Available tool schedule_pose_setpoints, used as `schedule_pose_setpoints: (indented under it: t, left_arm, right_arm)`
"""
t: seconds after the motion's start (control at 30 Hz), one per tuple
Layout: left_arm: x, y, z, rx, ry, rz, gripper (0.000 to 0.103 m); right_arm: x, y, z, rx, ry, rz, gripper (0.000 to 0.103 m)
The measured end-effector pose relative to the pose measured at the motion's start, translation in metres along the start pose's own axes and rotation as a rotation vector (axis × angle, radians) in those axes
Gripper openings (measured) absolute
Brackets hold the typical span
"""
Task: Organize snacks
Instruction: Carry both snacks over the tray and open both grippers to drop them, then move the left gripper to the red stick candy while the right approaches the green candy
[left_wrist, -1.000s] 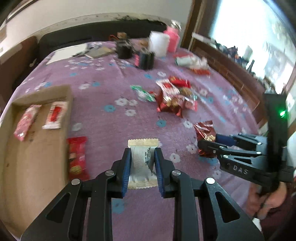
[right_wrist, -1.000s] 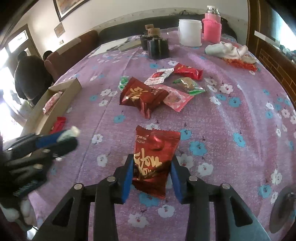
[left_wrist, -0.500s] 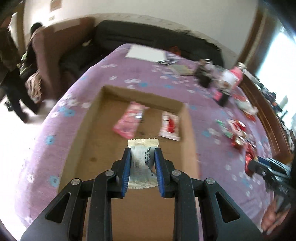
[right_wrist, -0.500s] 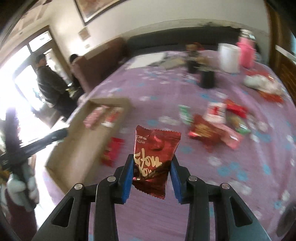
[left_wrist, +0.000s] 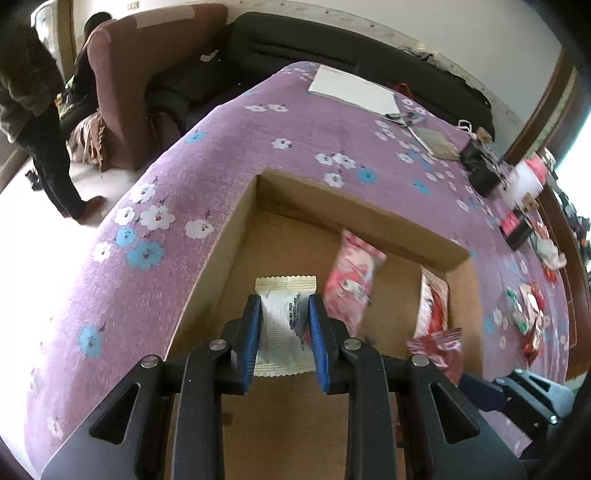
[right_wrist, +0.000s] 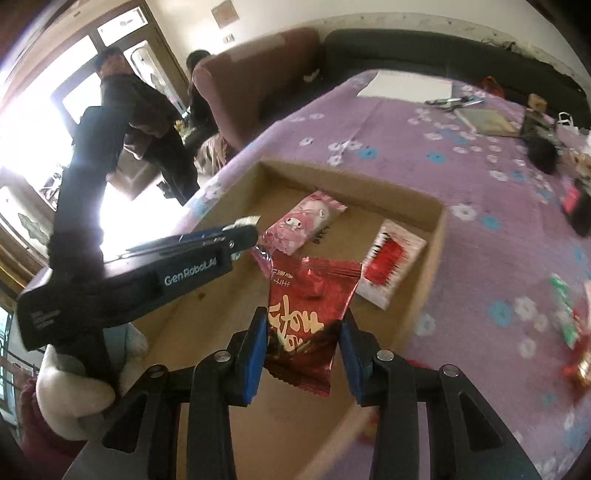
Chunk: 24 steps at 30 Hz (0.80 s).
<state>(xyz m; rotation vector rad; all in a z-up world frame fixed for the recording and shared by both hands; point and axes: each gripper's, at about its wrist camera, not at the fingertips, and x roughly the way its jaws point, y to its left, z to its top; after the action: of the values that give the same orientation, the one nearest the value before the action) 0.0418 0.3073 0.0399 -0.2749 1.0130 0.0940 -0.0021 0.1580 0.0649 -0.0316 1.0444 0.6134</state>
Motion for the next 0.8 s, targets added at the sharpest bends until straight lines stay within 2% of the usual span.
schedule_pose_setpoints:
  t: [0.13, 0.2, 0.37, 0.47, 0.5, 0.53, 0.6, 0.7, 0.8]
  left_arm:
    - [0.003, 0.009, -0.002, -0.050, 0.027, -0.054, 0.025]
    - [-0.004, 0.011, -0.006, -0.054, 0.012, -0.048, 0.025]
    - [-0.036, 0.016, -0.017, -0.094, -0.033, -0.072, 0.026]
    - [-0.064, 0.018, -0.030, -0.112, -0.070, -0.086, 0.026]
    - [-0.076, 0.019, -0.037, -0.122, -0.083, -0.101, 0.032]
    - [-0.086, 0.020, -0.043, -0.129, -0.095, -0.117, 0.045]
    - [-0.109, 0.022, -0.060, -0.141, -0.140, -0.140, 0.064]
    - [-0.135, 0.020, -0.083, -0.136, -0.204, -0.148, 0.065]
    - [-0.145, 0.013, -0.102, -0.131, -0.235, -0.138, 0.065]
  right_arm:
    - [0.014, -0.001, 0.004, 0.009, 0.007, 0.006, 0.043]
    - [0.012, -0.001, 0.004, 0.006, -0.010, 0.018, 0.044]
    - [-0.024, -0.012, 0.002, 0.041, -0.092, 0.072, 0.045]
    - [-0.052, -0.032, -0.003, 0.082, -0.140, 0.067, 0.045]
    - [-0.062, -0.042, -0.007, 0.100, -0.156, 0.061, 0.045]
    - [-0.069, -0.052, -0.012, 0.115, -0.165, 0.050, 0.045]
    - [-0.082, -0.072, -0.024, 0.145, -0.174, 0.013, 0.045]
    - [-0.084, -0.098, -0.041, 0.185, -0.145, -0.046, 0.047]
    - [-0.076, -0.114, -0.057, 0.224, -0.107, -0.045, 0.047]
